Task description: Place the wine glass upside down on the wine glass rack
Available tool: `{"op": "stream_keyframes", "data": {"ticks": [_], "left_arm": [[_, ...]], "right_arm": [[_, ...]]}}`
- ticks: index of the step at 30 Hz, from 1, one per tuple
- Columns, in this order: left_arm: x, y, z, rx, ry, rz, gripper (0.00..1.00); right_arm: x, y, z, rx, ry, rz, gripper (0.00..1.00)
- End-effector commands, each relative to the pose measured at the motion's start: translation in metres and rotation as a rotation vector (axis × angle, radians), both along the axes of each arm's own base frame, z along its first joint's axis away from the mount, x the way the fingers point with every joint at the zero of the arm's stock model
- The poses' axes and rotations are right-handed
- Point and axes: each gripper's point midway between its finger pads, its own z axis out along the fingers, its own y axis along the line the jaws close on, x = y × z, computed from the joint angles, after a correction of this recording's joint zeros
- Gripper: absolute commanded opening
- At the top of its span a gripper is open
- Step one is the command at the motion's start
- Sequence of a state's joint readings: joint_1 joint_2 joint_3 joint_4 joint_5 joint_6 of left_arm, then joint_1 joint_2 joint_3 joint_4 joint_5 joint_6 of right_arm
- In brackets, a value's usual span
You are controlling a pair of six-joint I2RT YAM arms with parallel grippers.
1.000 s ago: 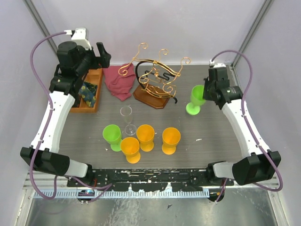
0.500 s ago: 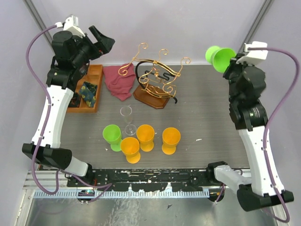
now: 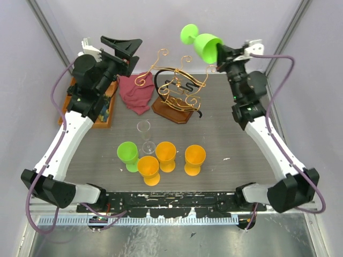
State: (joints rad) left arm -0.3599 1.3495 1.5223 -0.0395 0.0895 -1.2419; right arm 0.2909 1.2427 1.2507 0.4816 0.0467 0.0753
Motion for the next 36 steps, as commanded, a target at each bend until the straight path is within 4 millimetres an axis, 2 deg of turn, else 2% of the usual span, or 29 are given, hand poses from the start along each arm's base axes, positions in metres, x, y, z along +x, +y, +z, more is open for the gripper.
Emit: {"op": "stream_keyframes", "data": {"ticks": [1,4,8,14,18,28,31,36], "left_arm": [[-0.016,-0.009,0.040,-0.231,-0.042,-0.032,0.98],[-0.016,-0.019,0.037,-0.255,-0.029,-0.043,0.98],[-0.013,-0.036,0.023,-0.270,0.013,-0.070,0.98],[-0.009,-0.050,0.004,-0.255,0.067,-0.068,0.98],[-0.004,-0.047,-0.003,-0.262,0.069,-0.022,0.99],[0.009,-0.041,-0.008,-0.285,0.057,0.046,0.85],[0.012,-0.037,-0.008,-0.300,0.051,0.076,0.79],[0.018,-0.027,-0.009,-0.323,0.037,0.135,0.74]], "right_arm": [[-0.026,0.043,0.053,0.055,-0.196,0.159,0.00],[-0.022,0.067,0.049,0.057,-0.205,0.215,0.00],[-0.022,0.096,0.048,0.056,-0.205,0.308,0.00],[-0.030,0.118,0.051,0.072,-0.249,0.375,0.00],[-0.033,0.129,0.049,0.062,-0.247,0.408,0.00],[-0.040,0.150,0.035,0.034,-0.224,0.460,0.00],[-0.041,0.153,0.032,0.029,-0.220,0.463,0.00],[-0.043,0.156,0.025,0.021,-0.211,0.467,0.00]]}}
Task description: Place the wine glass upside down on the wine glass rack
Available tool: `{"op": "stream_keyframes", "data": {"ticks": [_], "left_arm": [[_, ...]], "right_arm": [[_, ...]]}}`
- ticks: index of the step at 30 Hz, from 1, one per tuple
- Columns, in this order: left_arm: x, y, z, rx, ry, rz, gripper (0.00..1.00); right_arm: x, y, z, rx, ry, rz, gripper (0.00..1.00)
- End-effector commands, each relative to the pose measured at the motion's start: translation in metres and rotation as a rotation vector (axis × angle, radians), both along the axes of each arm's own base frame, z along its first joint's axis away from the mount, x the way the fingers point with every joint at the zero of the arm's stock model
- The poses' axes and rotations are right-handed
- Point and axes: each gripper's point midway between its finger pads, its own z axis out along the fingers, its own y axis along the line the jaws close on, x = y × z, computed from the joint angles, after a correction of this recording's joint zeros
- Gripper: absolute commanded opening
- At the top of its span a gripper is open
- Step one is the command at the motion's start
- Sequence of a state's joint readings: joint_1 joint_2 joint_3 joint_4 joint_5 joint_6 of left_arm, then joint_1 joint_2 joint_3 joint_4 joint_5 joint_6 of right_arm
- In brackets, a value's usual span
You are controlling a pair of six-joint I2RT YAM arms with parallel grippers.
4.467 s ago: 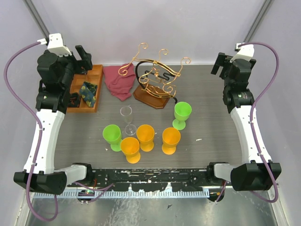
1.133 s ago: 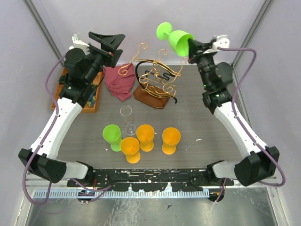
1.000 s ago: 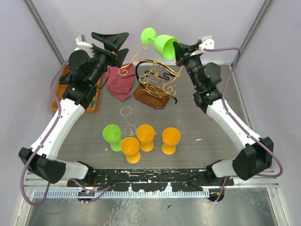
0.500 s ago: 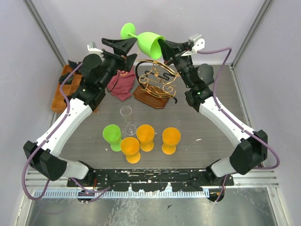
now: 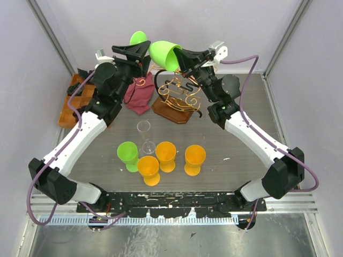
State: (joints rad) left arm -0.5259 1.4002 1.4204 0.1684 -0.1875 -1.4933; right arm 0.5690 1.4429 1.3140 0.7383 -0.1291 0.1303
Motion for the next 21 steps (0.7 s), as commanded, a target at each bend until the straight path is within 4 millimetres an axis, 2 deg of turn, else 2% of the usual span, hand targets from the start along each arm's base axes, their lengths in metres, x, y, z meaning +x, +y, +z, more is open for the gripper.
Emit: {"op": "stream_keyframes", "data": {"ticks": [1,13,16,21], "left_arm": [[0.008,0.011,0.000,-0.032,-0.024,0.082,0.73],[0.015,0.018,-0.003,-0.057,-0.028,0.132,0.54],[0.016,0.016,-0.003,-0.059,-0.027,0.123,0.46],[0.016,0.009,-0.004,-0.055,-0.019,0.088,0.24]], "right_arm": [[-0.015,0.000,0.018,0.027,-0.077,0.015,0.00],[-0.016,0.011,-0.001,0.006,-0.042,0.037,0.00],[-0.016,0.015,-0.005,0.003,-0.032,0.041,0.00],[-0.012,0.015,-0.008,0.001,-0.019,0.027,0.00]]}}
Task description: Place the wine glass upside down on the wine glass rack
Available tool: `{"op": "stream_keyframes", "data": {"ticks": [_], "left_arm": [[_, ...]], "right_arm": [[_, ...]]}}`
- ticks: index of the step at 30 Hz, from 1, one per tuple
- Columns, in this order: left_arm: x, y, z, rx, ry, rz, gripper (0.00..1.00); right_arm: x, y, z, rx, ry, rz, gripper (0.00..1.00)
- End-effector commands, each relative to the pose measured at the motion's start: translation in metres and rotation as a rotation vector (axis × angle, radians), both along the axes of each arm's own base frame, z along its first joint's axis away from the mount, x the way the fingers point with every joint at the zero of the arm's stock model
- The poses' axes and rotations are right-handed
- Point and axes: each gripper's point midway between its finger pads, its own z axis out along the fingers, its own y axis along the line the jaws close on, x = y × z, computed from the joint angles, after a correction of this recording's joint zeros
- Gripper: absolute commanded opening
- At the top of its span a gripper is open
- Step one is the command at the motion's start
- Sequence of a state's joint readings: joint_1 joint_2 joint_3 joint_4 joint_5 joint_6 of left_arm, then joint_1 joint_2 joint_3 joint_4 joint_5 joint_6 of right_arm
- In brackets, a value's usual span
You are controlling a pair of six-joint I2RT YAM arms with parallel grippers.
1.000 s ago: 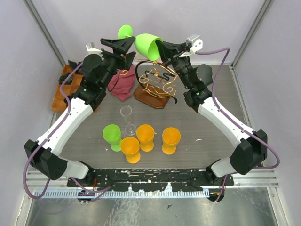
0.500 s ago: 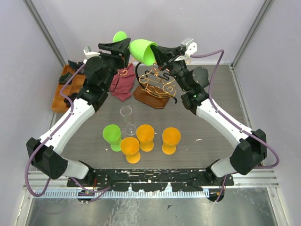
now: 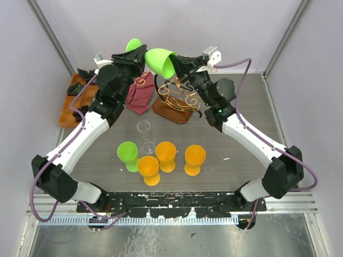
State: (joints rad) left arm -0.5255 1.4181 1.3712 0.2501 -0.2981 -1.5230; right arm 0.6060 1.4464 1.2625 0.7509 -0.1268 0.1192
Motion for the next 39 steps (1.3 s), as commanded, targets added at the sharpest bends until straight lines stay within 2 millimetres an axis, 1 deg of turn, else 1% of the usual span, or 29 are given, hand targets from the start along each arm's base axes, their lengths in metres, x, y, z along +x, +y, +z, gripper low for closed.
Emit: {"op": "stream_keyframes", "data": {"ticks": [1,2,4,5,7,8,11,14,15,16,17,19,21,22,25,29,31,32,34,36,39], "left_arm": [[0.000,-0.006,0.007,0.000,-0.025,-0.023,0.20],[0.000,-0.008,0.008,0.000,-0.026,-0.031,0.16],[0.001,-0.011,0.007,0.005,-0.024,-0.043,0.07],[0.001,-0.012,0.007,0.011,-0.026,-0.048,0.01],[0.002,-0.014,0.010,0.036,-0.037,-0.055,0.00],[0.002,-0.014,0.012,0.063,-0.055,-0.058,0.00],[0.004,-0.009,0.023,0.151,-0.118,-0.057,0.00],[0.006,0.003,0.032,0.285,-0.178,-0.036,0.00],[0.006,0.009,0.034,0.336,-0.193,-0.021,0.00],[0.006,0.014,0.034,0.398,-0.207,-0.003,0.00],[0.005,0.021,0.038,0.462,-0.227,0.019,0.00],[0.002,0.032,0.038,0.603,-0.235,0.068,0.00],[-0.003,0.044,0.040,0.736,-0.244,0.118,0.00],[-0.007,0.050,0.043,0.792,-0.257,0.146,0.00],[-0.013,0.063,0.040,0.937,-0.280,0.205,0.00],[-0.019,0.081,0.020,1.148,-0.247,0.243,0.00],[-0.020,0.089,0.007,1.226,-0.219,0.254,0.00],[-0.029,0.095,0.011,1.246,-0.232,0.274,0.00],[-0.032,0.103,-0.003,1.296,-0.221,0.290,0.00],[-0.035,0.110,-0.013,1.324,-0.212,0.302,0.00],[-0.032,0.116,-0.039,1.374,-0.190,0.285,0.00]], "right_arm": [[-0.007,-0.002,0.015,0.032,-0.048,-0.006,0.01],[-0.006,-0.002,0.014,0.030,-0.044,-0.012,0.03],[-0.003,-0.003,0.014,0.027,-0.031,-0.024,0.11],[-0.001,-0.004,0.014,0.022,-0.027,-0.034,0.12],[0.002,-0.006,0.013,0.006,-0.015,-0.058,0.17],[0.005,-0.009,0.014,-0.001,-0.011,-0.084,0.22],[0.011,-0.022,0.013,-0.034,0.003,-0.170,0.49],[0.018,-0.044,0.016,-0.080,0.017,-0.307,0.80],[0.023,-0.052,0.013,-0.121,0.036,-0.365,0.96],[0.026,-0.064,0.017,-0.144,0.041,-0.437,0.99],[0.033,-0.076,0.009,-0.200,0.093,-0.517,1.00],[0.042,-0.102,0.004,-0.288,0.164,-0.677,1.00],[0.046,-0.124,0.000,-0.395,0.210,-0.807,1.00],[0.046,-0.133,-0.001,-0.439,0.221,-0.859,1.00],[0.040,-0.155,-0.001,-0.509,0.225,-0.966,1.00],[0.032,-0.176,-0.005,-0.565,0.240,-1.059,1.00],[0.029,-0.185,-0.008,-0.586,0.257,-1.099,1.00],[0.028,-0.190,-0.010,-0.592,0.265,-1.117,1.00],[0.027,-0.200,-0.015,-0.588,0.287,-1.140,1.00],[0.028,-0.207,-0.017,-0.539,0.319,-1.117,1.00],[0.031,-0.216,-0.021,-0.419,0.373,-1.000,1.00]]}}
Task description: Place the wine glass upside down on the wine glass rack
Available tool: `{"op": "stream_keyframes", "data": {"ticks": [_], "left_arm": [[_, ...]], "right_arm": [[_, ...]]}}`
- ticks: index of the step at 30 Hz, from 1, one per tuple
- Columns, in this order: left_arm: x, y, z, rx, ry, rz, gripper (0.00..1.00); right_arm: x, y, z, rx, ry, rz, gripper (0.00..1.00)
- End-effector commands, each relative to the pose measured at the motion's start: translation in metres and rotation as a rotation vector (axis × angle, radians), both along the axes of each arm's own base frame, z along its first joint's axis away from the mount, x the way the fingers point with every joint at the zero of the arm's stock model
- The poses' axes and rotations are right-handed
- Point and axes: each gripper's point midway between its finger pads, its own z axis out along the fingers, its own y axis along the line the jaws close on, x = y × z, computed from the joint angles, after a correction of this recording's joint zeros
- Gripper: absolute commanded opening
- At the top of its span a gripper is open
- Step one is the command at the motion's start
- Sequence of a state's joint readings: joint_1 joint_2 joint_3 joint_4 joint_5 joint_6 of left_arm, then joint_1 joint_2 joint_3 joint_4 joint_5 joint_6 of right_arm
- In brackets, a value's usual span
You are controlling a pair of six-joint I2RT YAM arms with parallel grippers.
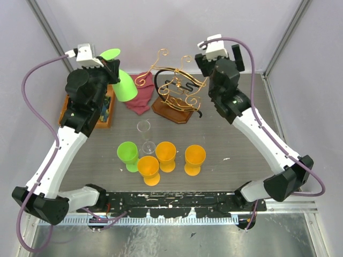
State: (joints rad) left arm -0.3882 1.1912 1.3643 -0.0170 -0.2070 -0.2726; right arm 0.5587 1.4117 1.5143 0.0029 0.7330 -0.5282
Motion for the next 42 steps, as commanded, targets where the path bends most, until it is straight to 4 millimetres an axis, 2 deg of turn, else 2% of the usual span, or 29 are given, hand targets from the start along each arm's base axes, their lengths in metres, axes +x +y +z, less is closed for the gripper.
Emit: {"op": "stream_keyframes", "data": {"ticks": [1,6,11,12,18,24,28,30,37,42], "left_arm": [[0.003,0.017,-0.035,0.140,0.018,0.050,0.00],[0.007,0.002,-0.071,0.173,-0.043,-0.035,0.00],[0.010,-0.006,-0.095,0.187,-0.188,-0.059,0.00],[0.010,-0.006,-0.105,0.184,-0.195,-0.061,0.00],[0.006,-0.012,-0.120,0.138,-0.282,-0.091,0.00],[0.005,-0.016,-0.133,0.121,-0.307,-0.111,0.00],[0.015,-0.022,-0.161,0.141,-0.269,-0.124,0.00],[0.017,-0.026,-0.168,0.146,-0.272,-0.141,0.00],[0.028,-0.041,-0.184,0.142,-0.271,-0.195,0.00],[0.037,-0.047,-0.194,0.123,-0.272,-0.209,0.00]], "right_arm": [[-0.016,-0.033,0.023,0.230,-0.055,0.047,1.00],[-0.014,-0.049,0.008,0.246,-0.013,0.030,1.00],[-0.018,-0.053,0.003,0.240,0.001,0.030,1.00],[-0.019,-0.055,0.002,0.238,0.002,0.027,1.00],[-0.021,-0.062,-0.006,0.209,0.018,0.005,1.00],[-0.015,-0.062,-0.014,0.179,0.031,0.006,1.00],[-0.011,-0.057,-0.014,0.177,0.026,0.030,1.00],[-0.009,-0.055,-0.013,0.178,0.021,0.040,1.00],[-0.007,-0.053,-0.011,0.167,0.006,0.055,1.00],[-0.006,-0.057,-0.018,0.138,0.019,0.038,1.00]]}}
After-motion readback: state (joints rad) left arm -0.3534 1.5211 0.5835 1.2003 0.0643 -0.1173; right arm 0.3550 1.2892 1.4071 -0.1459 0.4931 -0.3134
